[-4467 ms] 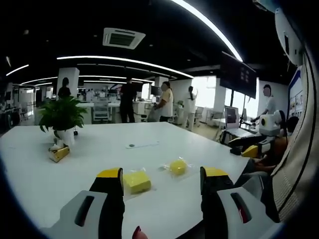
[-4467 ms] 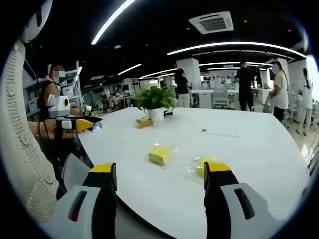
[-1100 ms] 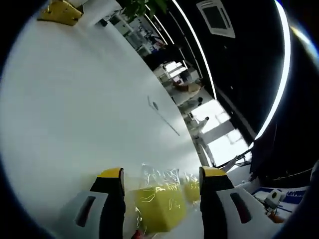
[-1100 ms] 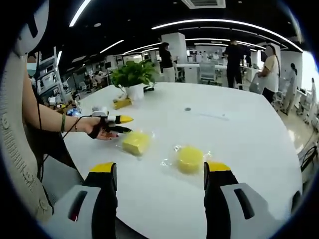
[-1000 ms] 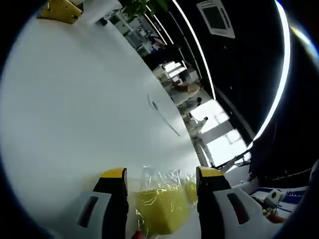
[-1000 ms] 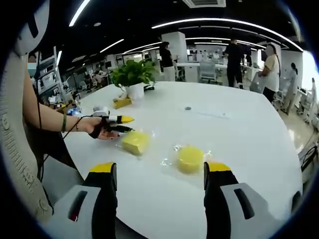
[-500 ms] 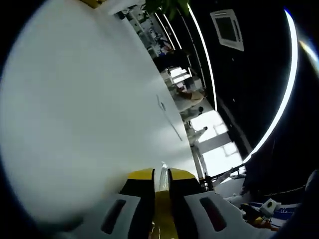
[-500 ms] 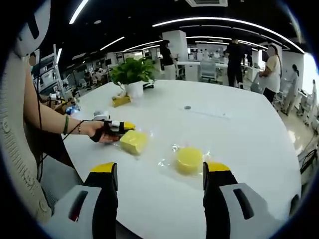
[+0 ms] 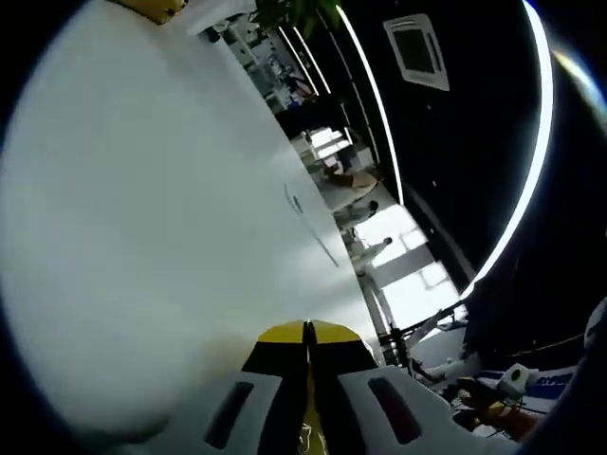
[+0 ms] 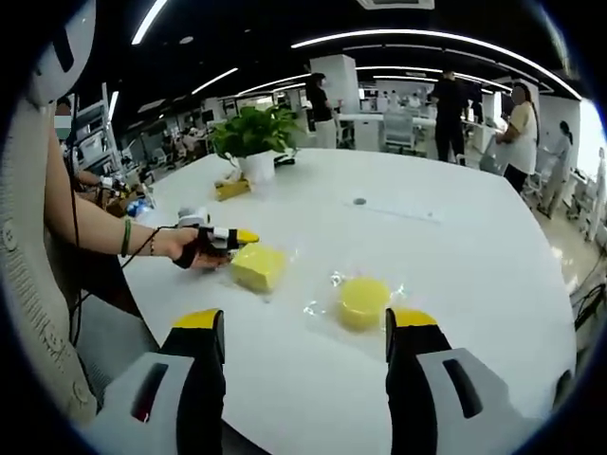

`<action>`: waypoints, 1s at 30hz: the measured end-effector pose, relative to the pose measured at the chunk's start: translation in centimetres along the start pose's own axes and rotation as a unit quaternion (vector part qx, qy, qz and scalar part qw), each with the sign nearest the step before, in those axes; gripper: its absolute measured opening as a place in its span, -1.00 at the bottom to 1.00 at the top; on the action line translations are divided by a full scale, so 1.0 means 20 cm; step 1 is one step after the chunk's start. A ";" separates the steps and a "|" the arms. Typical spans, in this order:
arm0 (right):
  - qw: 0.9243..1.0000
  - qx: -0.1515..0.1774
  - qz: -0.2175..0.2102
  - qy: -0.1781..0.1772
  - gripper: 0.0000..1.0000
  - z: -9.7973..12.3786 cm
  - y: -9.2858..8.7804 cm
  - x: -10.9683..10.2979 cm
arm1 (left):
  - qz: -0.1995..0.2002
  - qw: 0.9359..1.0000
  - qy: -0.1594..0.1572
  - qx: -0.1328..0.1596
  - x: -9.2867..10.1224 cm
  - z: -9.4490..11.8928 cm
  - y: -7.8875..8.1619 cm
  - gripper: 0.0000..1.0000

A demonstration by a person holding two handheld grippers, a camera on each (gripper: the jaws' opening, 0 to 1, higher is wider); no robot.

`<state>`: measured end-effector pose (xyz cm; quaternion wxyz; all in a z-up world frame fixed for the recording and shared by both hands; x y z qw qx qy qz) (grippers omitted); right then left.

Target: Compare the silicone blocks by pressing each to a similar depth, holding the contact briefly, and releasing to observe deformation and rebound differences across the visible hardness samples.

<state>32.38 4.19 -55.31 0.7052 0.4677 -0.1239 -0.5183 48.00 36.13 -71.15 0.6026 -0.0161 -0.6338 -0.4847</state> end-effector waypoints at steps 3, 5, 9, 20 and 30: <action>1.000 0.001 0.000 0.001 0.27 0.00 0.00 0.00 | -0.050 0.999 0.002 -0.012 0.04 0.00 0.02 -1.00; 1.000 0.003 -0.001 0.003 0.27 0.00 0.00 0.00 | -0.076 0.997 0.011 -0.024 0.06 0.00 0.03 -1.00; 1.000 0.007 -0.001 0.007 0.26 0.01 0.00 -0.01 | -0.148 0.988 0.009 -0.031 0.14 0.00 0.06 -1.00; 1.000 0.027 0.001 0.016 0.26 0.05 0.01 -0.03 | -0.270 0.962 0.007 -0.045 0.48 -0.01 0.12 -1.00; 0.998 0.060 0.001 0.028 0.26 0.13 0.03 -0.06 | -0.310 0.950 -0.011 -0.035 0.78 0.04 0.12 -1.00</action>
Point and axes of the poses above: the point that each gripper's makers call its tool centre point, and the gripper's own axes: z roughly backward along the fingers, x roughly to its right, y roughly out of its top, the point moved 5 cm from there along z, roughly backward along the fingers, and after that the axes turned 13 degrees about -z, right-handed, at the moved point
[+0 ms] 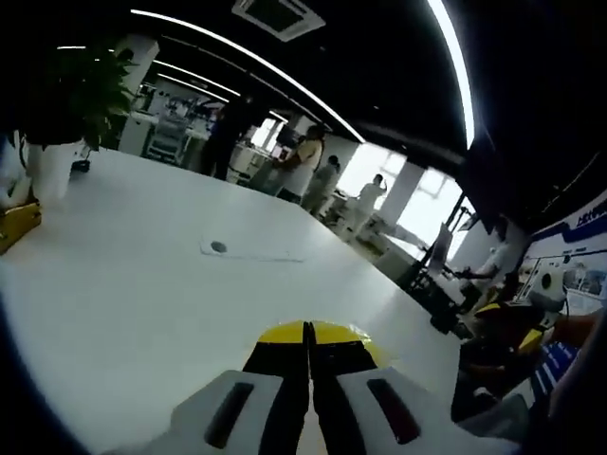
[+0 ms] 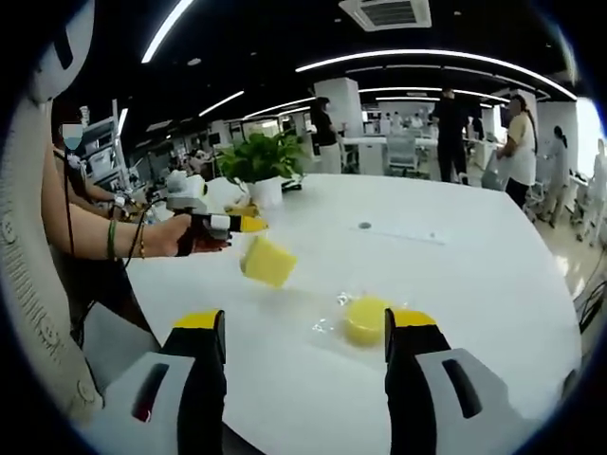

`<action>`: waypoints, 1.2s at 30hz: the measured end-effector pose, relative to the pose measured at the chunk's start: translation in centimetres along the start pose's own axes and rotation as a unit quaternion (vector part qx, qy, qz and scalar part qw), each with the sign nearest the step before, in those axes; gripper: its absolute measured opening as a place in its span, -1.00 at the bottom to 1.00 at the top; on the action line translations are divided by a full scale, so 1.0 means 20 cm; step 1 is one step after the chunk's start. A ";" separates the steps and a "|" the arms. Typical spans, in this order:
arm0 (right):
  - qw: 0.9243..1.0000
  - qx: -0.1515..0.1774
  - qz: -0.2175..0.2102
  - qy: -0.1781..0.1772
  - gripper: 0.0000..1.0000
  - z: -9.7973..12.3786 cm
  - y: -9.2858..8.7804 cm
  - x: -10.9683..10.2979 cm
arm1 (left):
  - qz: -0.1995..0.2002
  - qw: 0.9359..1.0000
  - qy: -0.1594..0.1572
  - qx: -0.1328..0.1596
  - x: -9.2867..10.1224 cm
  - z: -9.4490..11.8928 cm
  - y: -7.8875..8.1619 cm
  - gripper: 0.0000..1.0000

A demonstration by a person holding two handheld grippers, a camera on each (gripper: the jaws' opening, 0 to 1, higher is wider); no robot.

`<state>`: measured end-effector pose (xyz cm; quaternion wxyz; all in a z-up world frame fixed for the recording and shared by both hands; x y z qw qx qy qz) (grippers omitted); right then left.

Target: Compare the silicone blocks by pressing each to a similar depth, holding the contact briefly, and releasing to observe deformation and rebound differences across the visible hardness samples.

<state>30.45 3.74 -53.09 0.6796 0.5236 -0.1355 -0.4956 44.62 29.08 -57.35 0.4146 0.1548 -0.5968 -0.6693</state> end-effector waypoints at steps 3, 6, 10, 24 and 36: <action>1.000 0.008 0.003 0.005 0.27 0.03 0.01 -0.01 | -0.014 1.000 0.001 -0.001 0.04 0.03 0.03 -1.00; 1.000 0.017 0.009 0.011 0.27 0.06 0.02 -0.02 | -0.023 1.000 0.004 0.000 0.07 0.06 0.08 -1.00; 0.999 0.026 0.019 0.015 0.27 0.11 0.04 -0.03 | -0.049 0.999 -0.002 -0.001 0.13 0.10 0.13 -1.00; 0.994 0.038 0.065 0.077 0.33 0.17 0.16 -0.09 | -0.133 0.990 -0.048 0.017 0.43 0.22 0.39 -1.00; 0.979 0.029 0.146 0.141 0.37 0.05 0.39 -0.15 | -0.184 0.977 -0.112 0.006 0.66 0.25 0.49 -1.00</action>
Point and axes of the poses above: the point that each gripper's makers call its tool centre point, and the gripper's own axes: z roughly backward along the fingers, x roughly to its right, y roughly out of its top, the point moved 5 cm from there along z, roughly backward along the fingers, and after that the axes turned 13 degrees about -z, right-handed, at the moved point
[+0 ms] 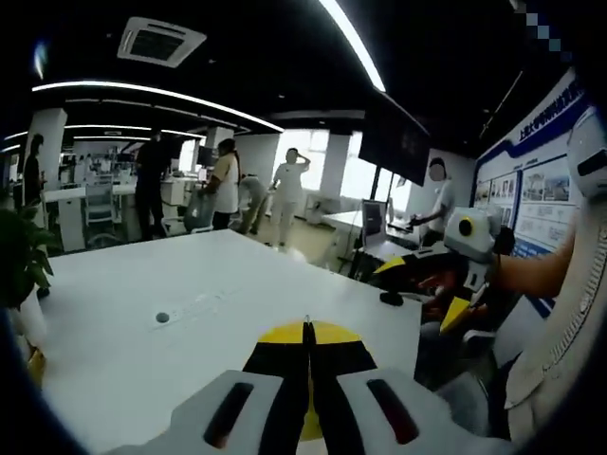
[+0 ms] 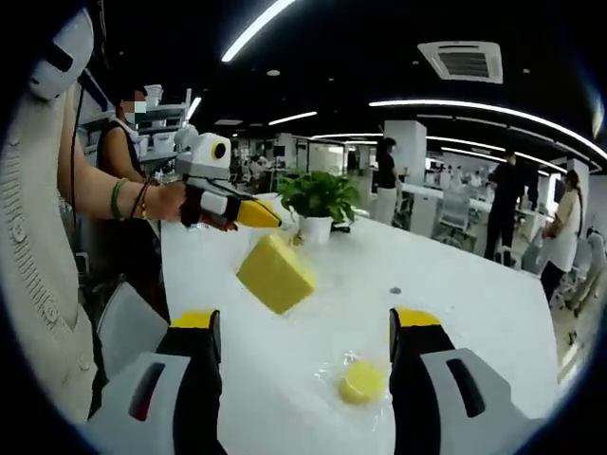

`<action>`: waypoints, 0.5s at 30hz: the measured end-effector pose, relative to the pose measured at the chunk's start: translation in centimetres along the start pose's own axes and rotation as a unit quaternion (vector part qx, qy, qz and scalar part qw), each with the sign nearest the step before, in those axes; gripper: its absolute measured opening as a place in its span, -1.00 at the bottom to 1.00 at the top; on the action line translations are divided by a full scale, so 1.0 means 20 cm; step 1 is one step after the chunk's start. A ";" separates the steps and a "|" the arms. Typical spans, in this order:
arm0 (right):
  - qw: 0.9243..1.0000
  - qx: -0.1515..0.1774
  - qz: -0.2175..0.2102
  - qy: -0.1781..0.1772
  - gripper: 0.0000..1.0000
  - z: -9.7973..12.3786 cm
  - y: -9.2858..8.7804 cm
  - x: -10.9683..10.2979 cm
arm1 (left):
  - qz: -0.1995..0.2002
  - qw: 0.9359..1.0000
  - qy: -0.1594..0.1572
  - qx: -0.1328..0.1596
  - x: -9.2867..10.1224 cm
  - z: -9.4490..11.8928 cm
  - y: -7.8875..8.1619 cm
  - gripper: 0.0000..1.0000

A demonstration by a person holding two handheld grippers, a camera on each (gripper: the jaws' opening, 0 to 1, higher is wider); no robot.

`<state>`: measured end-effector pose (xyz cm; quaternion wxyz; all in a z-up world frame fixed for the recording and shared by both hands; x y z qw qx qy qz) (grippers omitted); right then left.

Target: Compare the silicone blocks by pressing each to a similar depth, holding the contact briefly, and releasing to observe deformation and rebound differences across the visible hardness samples.

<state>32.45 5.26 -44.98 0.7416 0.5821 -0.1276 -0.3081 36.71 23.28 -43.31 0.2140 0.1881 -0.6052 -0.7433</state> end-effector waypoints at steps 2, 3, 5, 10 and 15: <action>1.000 -0.004 0.008 0.013 0.39 -0.04 0.03 0.00 | -0.004 1.000 -0.004 0.002 0.01 0.00 0.03 -1.00; 0.999 -0.008 0.024 0.022 0.40 -0.07 0.05 0.00 | -0.006 1.000 -0.008 0.003 0.02 0.00 0.04 -1.00; 0.999 -0.017 0.037 0.031 0.41 -0.10 0.06 0.00 | -0.011 1.000 -0.011 0.005 0.03 0.00 0.06 -1.00; 0.994 -0.041 0.072 0.072 0.43 -0.21 0.09 0.00 | -0.025 0.999 -0.035 -0.005 0.05 -0.01 0.08 -1.00; 0.986 -0.086 0.100 0.099 0.44 -0.30 0.08 0.03 | -0.033 0.998 -0.045 -0.012 0.06 -0.02 0.08 -1.00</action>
Point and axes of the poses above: the point that each gripper's makers call its tool centre point, and the gripper's own axes: z roughly backward along the fingers, x roughly to its right, y roughly out of its top, the point moved 5 cm from there along z, roughly backward along the fingers, and after that the axes turned 13 degrees about -z, right-handed, at the moved point
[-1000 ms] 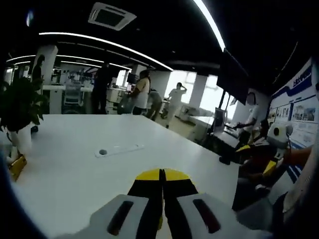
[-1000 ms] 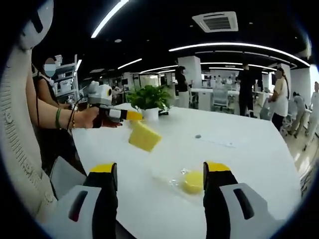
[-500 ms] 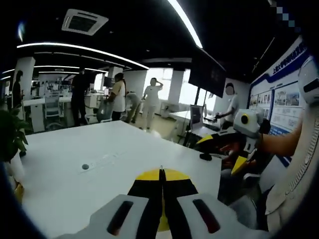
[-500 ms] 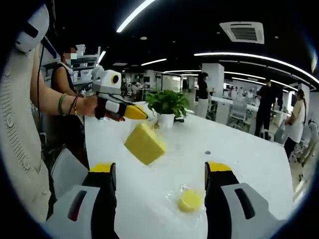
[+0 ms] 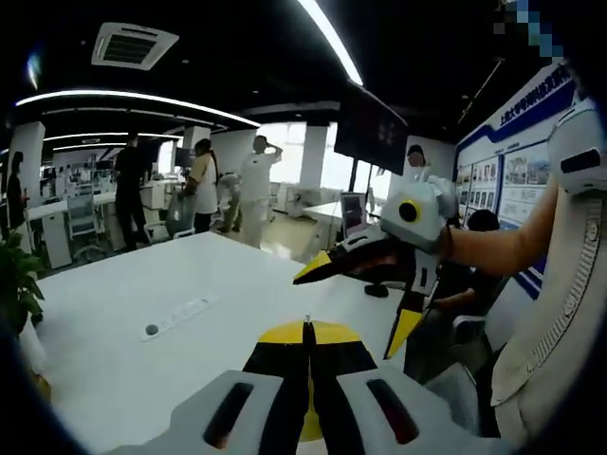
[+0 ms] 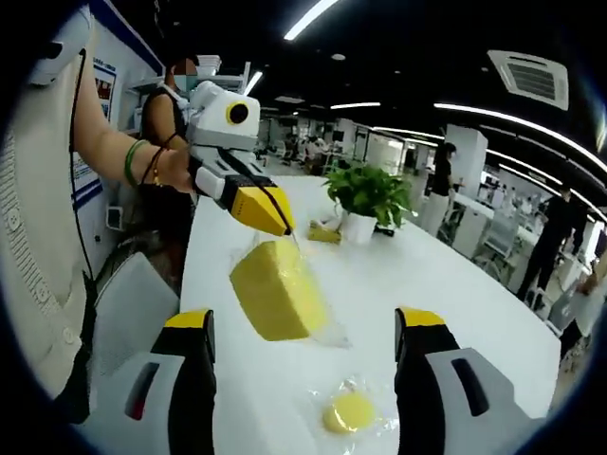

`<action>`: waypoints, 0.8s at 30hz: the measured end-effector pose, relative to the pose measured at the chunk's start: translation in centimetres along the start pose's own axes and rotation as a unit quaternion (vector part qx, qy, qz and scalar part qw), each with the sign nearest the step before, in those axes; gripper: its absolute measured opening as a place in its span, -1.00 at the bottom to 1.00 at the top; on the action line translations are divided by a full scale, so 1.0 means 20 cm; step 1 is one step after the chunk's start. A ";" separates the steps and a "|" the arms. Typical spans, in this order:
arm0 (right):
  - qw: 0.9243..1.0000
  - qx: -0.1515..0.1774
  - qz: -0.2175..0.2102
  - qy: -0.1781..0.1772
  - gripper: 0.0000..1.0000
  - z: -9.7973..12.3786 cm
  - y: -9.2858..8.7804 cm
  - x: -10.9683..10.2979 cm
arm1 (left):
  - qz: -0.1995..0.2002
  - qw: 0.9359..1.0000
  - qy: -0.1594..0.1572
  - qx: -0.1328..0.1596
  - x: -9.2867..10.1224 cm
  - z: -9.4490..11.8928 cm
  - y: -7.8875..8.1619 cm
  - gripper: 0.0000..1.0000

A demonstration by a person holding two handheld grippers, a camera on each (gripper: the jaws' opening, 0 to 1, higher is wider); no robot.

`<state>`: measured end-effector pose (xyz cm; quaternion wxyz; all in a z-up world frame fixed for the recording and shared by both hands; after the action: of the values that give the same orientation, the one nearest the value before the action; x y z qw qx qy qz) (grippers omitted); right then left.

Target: Compare the silicone blocks by pressing each to a similar depth, holding the contact briefly, and releasing to observe deformation and rebound differences across the visible hardness samples.

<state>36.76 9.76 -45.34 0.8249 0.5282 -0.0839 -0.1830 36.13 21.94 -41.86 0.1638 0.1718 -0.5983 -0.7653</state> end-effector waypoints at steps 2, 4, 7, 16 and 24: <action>1.000 -0.018 0.012 0.013 0.44 -0.03 -0.01 0.01 | 0.005 1.000 -0.006 0.005 0.00 -0.01 0.01 -1.00; 0.999 -0.028 0.016 0.026 0.45 -0.07 -0.01 0.02 | 0.003 1.000 -0.010 0.005 0.01 -0.02 0.02 -1.00; 0.998 -0.043 0.024 0.041 0.45 -0.12 -0.01 0.03 | 0.001 1.000 -0.018 0.004 0.02 -0.05 0.02 -1.00; 0.991 -0.081 0.038 0.096 0.44 -0.25 -0.02 0.02 | -0.006 0.999 -0.037 0.004 0.06 -0.10 0.04 -1.00; 0.981 -0.108 0.028 0.156 0.22 -0.33 -0.06 -0.02 | -0.018 0.998 -0.061 0.010 0.07 -0.10 0.07 -1.00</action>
<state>38.31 14.98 -49.25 0.8848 0.4555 0.0512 -0.0832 35.88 19.20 -41.00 0.1110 0.1373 -0.6119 -0.7709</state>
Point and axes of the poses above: the point that each gripper's makers call its tool centre point, and the gripper's own axes: z roughly backward along the fingers, x roughly to its right, y roughly out of its top, the point moved 5 cm from there along z, roughly backward along the fingers, and after that the axes turned 13 degrees about -z, right-handed, at the moved point
